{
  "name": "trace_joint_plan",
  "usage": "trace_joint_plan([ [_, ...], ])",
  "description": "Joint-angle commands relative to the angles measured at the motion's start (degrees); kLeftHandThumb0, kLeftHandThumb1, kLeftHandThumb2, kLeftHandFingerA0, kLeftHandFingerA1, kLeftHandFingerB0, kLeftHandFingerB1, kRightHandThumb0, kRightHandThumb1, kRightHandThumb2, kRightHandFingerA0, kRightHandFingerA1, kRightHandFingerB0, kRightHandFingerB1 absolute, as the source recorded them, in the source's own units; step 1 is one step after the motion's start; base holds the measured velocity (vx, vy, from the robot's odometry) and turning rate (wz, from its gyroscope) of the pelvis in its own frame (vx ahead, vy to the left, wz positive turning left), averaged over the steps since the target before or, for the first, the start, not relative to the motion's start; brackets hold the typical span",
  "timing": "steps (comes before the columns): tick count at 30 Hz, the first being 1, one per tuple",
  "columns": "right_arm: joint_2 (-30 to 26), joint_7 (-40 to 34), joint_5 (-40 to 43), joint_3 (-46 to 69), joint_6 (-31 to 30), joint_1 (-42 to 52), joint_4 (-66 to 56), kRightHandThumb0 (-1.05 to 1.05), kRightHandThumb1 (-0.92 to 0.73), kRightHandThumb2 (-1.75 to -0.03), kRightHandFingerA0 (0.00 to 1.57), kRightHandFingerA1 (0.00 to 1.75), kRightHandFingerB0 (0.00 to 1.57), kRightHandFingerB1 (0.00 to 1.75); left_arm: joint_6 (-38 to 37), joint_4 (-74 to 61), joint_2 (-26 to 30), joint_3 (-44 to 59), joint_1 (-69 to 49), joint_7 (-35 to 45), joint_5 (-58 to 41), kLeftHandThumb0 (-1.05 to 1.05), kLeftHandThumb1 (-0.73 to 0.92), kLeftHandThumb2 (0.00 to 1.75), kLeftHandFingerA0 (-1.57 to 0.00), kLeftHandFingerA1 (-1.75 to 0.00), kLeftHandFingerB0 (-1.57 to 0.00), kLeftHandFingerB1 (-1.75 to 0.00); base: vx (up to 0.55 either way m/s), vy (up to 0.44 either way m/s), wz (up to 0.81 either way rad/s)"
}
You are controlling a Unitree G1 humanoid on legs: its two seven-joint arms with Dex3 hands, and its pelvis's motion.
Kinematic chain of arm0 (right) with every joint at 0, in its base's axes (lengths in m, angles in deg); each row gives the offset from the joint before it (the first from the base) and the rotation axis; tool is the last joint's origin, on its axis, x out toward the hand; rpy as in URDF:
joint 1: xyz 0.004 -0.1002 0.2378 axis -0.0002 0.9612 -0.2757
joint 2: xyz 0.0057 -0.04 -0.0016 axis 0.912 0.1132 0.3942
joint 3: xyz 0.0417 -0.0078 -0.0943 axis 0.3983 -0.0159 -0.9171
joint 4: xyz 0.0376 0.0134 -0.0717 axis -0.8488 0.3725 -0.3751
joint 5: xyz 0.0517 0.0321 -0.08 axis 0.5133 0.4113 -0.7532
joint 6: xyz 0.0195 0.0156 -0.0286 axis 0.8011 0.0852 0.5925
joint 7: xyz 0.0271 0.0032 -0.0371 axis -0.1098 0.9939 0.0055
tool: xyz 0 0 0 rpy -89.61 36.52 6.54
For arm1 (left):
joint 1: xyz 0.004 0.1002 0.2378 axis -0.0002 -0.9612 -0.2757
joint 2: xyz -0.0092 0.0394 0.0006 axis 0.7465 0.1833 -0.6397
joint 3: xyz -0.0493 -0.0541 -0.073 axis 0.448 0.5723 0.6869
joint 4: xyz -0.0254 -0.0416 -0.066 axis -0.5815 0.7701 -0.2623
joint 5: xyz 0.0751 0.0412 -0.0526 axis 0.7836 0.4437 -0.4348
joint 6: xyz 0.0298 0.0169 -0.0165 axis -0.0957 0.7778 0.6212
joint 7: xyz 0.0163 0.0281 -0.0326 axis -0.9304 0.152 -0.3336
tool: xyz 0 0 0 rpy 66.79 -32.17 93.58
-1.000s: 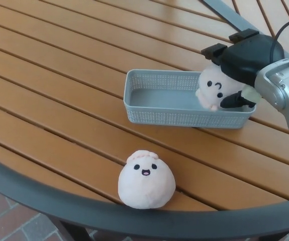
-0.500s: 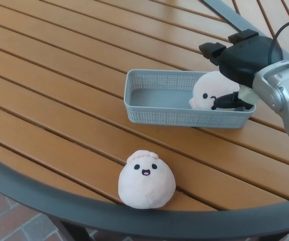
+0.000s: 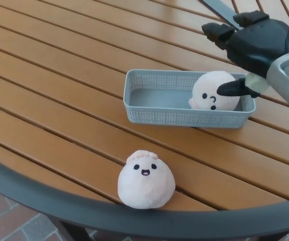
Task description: The robot walks towards a desk kept outside and uses its right hand to pick up two emotional support dumplings one after the other and puts it in a container kept in front of it on the desk
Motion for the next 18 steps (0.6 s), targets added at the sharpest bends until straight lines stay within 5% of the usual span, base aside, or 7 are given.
trace_joint_plan([
  [1,-2.9,8.4,6.2,5.8,-0.1,4.4,-18.7,-1.05,-0.69,-0.98,0.00,0.02,0.00,0.00,-1.9,0.0,0.6,-0.6,-0.1,-0.1,0.2,-0.37,0.54,0.56,-0.86,-0.69,-0.86,-0.54,0.00,0.000,0.00],
  [4,-3.1,11.0,7.5,7.4,-1.0,7.9,-28.8,-1.01,-0.63,-0.94,0.00,0.00,0.00,0.04,-1.7,0.0,0.8,-0.4,0.1,0.3,-0.1,-0.37,0.53,0.56,-0.86,-0.68,-0.87,-0.54,0.00,0.000,0.00],
  [5,-2.7,12.6,8.4,8.0,-1.8,10.8,-35.1,-1.05,-0.67,-1.10,0.00,0.19,0.00,0.10,-1.3,0.1,1.0,-0.6,0.6,0.0,0.0,-0.38,0.54,0.57,-0.85,-0.67,-0.85,-0.53,0.00,0.000,0.00],
  [8,-1.0,13.5,11.1,6.8,-2.2,19.4,-45.7,-1.05,-0.67,-1.10,0.00,0.15,0.00,0.09,-1.7,0.1,1.1,-0.8,1.1,0.0,0.2,-0.37,0.53,0.57,-0.86,-0.68,-0.88,-0.54,0.00,0.000,0.00],
  [18,1.8,15.6,10.7,-2.0,-1.4,28.0,-36.6,-1.05,-0.64,-1.02,0.00,0.04,0.00,0.07,-1.1,0.1,1.2,-0.9,1.8,-0.2,0.1,-0.37,0.54,0.56,-0.86,-0.68,-0.88,-0.54,0.00,0.000,0.00],
])
